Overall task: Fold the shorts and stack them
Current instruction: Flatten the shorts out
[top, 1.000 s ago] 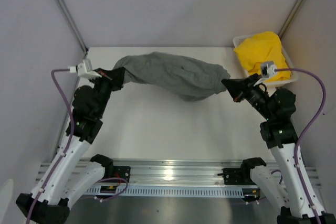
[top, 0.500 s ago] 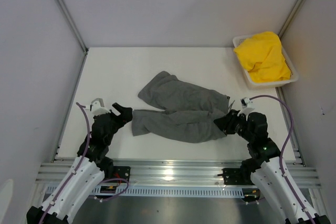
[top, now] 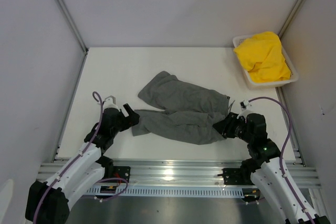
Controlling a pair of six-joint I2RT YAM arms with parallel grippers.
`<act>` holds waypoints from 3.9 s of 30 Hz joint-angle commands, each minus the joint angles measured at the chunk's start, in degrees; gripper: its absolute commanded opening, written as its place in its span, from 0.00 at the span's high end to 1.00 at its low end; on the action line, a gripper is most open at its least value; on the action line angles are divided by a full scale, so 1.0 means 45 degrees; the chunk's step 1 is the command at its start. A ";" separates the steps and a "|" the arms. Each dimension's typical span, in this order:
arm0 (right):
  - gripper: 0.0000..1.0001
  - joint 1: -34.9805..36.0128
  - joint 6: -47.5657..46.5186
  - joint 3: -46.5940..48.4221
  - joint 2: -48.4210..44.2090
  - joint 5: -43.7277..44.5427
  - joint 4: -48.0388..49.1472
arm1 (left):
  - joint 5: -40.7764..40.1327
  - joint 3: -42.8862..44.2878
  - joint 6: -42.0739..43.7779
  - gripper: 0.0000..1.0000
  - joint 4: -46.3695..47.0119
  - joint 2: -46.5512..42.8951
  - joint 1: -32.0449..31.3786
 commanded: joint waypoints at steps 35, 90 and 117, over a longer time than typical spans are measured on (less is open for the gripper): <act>1.00 0.0963 0.1259 0.0529 0.0079 0.1328 -0.0975 | 0.3792 0.1579 0.1114 0.27 0.3349 0.5270 0.1806; 1.00 0.0260 0.0929 1.7325 0.3866 -0.3987 -0.3158 | 0.2756 1.9688 0.2931 1.00 -0.6962 -0.0513 0.3368; 1.00 -0.1634 0.0341 1.1040 1.3195 -0.2540 0.5686 | 0.0764 0.3936 -0.1173 1.00 0.6883 0.5029 0.3368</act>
